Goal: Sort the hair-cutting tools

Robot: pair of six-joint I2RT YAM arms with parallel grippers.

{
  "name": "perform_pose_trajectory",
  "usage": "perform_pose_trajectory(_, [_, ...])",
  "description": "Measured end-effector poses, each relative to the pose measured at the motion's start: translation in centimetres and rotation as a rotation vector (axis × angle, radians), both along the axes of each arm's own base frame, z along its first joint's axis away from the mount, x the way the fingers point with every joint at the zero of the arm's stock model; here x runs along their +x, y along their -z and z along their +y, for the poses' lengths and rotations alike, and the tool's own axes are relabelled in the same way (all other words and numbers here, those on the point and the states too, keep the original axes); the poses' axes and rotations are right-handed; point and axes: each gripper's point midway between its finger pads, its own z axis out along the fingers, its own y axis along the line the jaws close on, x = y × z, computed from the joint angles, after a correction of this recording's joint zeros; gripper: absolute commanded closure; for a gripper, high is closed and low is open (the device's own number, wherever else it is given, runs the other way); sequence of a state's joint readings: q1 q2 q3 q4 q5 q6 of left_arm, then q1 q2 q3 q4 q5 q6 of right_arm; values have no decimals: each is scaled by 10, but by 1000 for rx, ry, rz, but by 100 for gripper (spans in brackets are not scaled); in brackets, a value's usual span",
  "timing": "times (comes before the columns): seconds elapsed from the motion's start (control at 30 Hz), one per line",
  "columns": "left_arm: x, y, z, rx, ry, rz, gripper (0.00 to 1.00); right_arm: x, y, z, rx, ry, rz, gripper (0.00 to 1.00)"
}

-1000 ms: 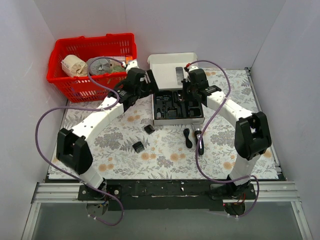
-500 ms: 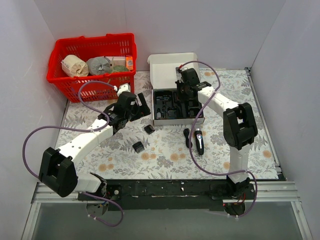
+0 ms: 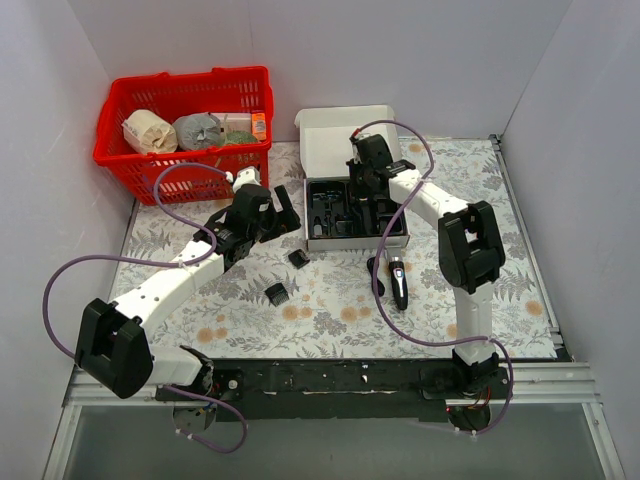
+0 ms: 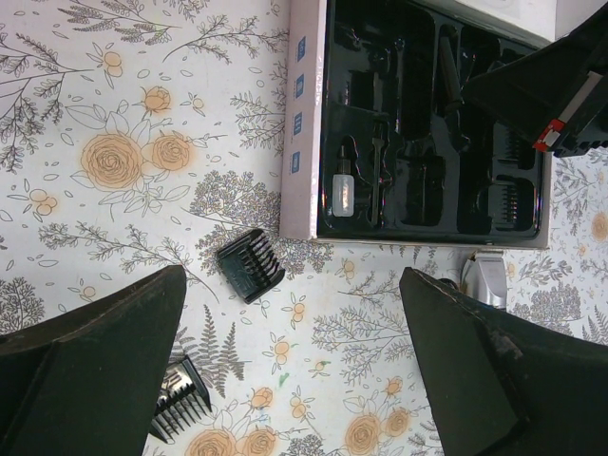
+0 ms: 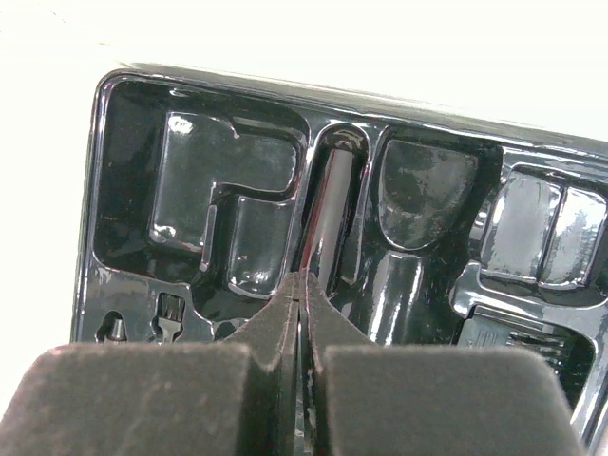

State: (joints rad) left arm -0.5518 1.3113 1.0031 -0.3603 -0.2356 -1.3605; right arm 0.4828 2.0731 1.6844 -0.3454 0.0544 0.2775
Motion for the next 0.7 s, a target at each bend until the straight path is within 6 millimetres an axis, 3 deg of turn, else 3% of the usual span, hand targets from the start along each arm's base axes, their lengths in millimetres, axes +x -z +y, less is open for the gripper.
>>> perform_pose_trajectory(0.5, [0,0,0,2,2,-2,2,1,7,-3,-33,3,5,99])
perform_pose_trajectory(0.7, [0,0,0,4,3,-3,2,0,21,-3,-48,0,27,99])
